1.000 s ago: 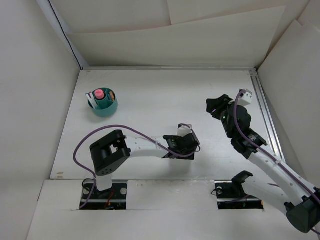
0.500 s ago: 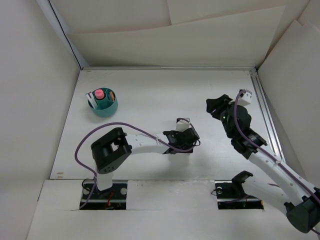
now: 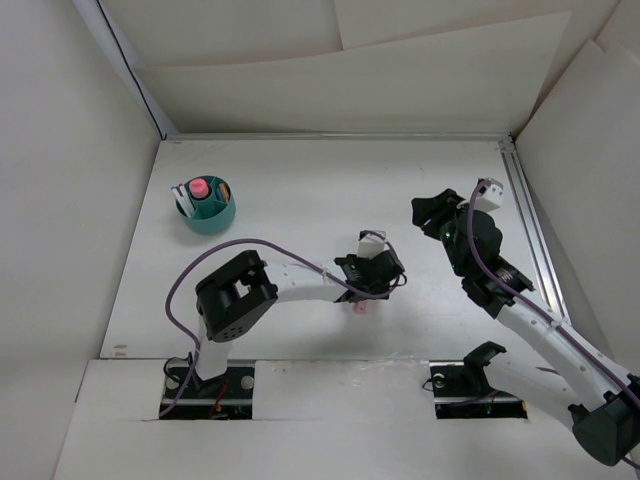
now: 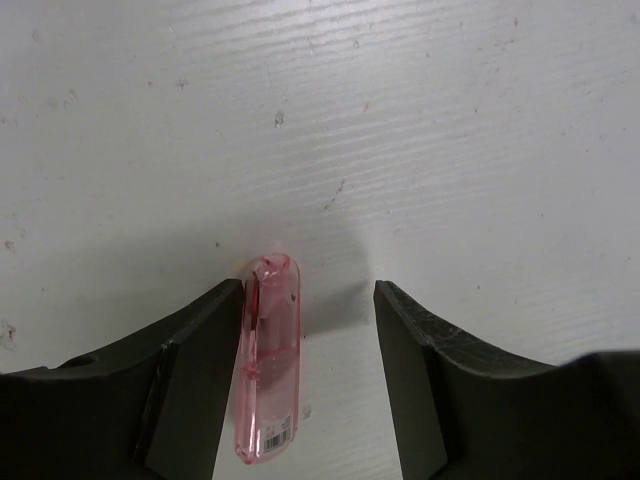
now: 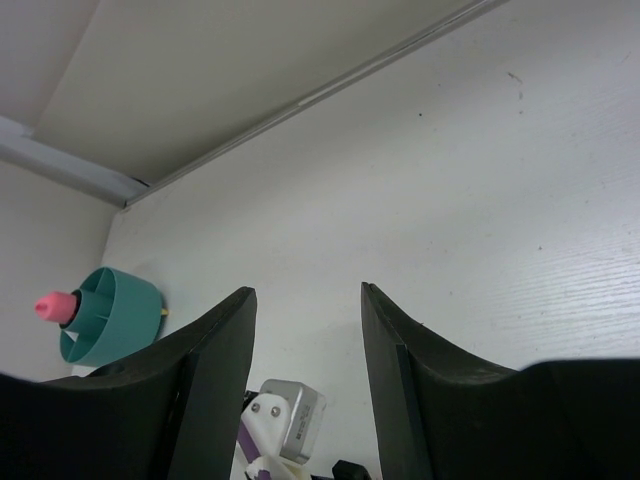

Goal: Sort the stationery into containers
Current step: Pick up the pen from the center of the board.

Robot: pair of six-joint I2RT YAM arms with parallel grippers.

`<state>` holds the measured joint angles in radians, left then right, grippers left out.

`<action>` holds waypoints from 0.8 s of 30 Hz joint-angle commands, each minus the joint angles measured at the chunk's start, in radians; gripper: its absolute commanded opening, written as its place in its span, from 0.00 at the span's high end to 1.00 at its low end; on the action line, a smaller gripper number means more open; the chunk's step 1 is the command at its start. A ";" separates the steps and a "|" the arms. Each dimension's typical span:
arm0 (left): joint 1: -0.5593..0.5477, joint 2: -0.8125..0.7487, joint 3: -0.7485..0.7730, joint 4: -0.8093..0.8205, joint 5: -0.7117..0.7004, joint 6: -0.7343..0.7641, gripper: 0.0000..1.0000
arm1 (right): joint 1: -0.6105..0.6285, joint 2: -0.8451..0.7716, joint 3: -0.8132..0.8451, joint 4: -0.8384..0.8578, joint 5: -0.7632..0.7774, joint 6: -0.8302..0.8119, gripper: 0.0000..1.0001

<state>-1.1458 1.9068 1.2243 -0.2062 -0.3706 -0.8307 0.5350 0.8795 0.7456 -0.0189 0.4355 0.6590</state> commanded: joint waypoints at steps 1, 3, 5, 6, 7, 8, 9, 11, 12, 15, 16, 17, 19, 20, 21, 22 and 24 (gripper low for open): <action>0.012 -0.003 0.055 0.011 -0.019 0.027 0.49 | -0.007 0.001 0.046 0.019 -0.007 -0.006 0.48; 0.012 -0.023 0.034 0.011 -0.019 0.027 0.49 | -0.007 0.001 0.046 0.019 -0.007 -0.006 0.48; 0.012 -0.032 0.006 0.002 -0.019 0.027 0.49 | -0.007 0.001 0.046 0.019 -0.007 -0.006 0.48; 0.012 -0.046 0.006 0.002 -0.019 0.027 0.49 | -0.007 0.001 0.046 0.019 -0.007 -0.006 0.48; 0.012 -0.046 0.006 -0.007 -0.010 0.027 0.52 | -0.007 0.001 0.046 0.019 -0.007 -0.006 0.48; 0.012 -0.046 -0.003 -0.007 -0.010 0.037 0.55 | -0.007 0.001 0.046 0.019 -0.007 -0.006 0.48; 0.012 -0.046 -0.003 -0.016 -0.001 0.038 0.56 | -0.007 0.001 0.046 0.019 -0.007 -0.006 0.48; 0.012 -0.046 0.006 -0.030 -0.001 0.051 0.56 | -0.007 0.001 0.046 0.019 -0.007 -0.006 0.48; 0.012 -0.032 0.015 -0.041 -0.001 0.051 0.56 | -0.007 0.001 0.046 0.019 -0.007 -0.006 0.48; 0.012 -0.018 0.040 -0.064 -0.025 0.071 0.56 | -0.007 0.001 0.046 0.019 -0.007 -0.006 0.48; 0.012 -0.009 0.040 -0.064 -0.034 0.071 0.56 | -0.007 0.001 0.046 0.019 -0.007 -0.006 0.48; 0.012 -0.009 0.040 -0.064 -0.034 0.071 0.56 | -0.007 0.001 0.046 0.019 -0.007 -0.006 0.48; 0.012 0.000 0.040 -0.064 -0.034 0.082 0.56 | -0.007 0.001 0.046 0.019 -0.007 -0.006 0.48; 0.012 0.000 0.040 -0.064 -0.024 0.094 0.56 | -0.007 0.001 0.046 0.019 -0.007 -0.006 0.48; 0.012 0.012 0.049 -0.064 -0.024 0.103 0.56 | -0.007 0.001 0.046 0.019 -0.007 -0.006 0.48; 0.012 0.012 0.049 -0.064 -0.015 0.104 0.59 | -0.007 0.001 0.046 0.019 -0.007 -0.006 0.48; 0.012 0.021 0.049 -0.064 -0.014 0.113 0.62 | -0.007 0.001 0.046 0.019 -0.007 -0.006 0.48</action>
<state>-1.1347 1.9186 1.2400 -0.2470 -0.3759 -0.7475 0.5350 0.8795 0.7456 -0.0189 0.4343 0.6590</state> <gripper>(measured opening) 0.391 0.522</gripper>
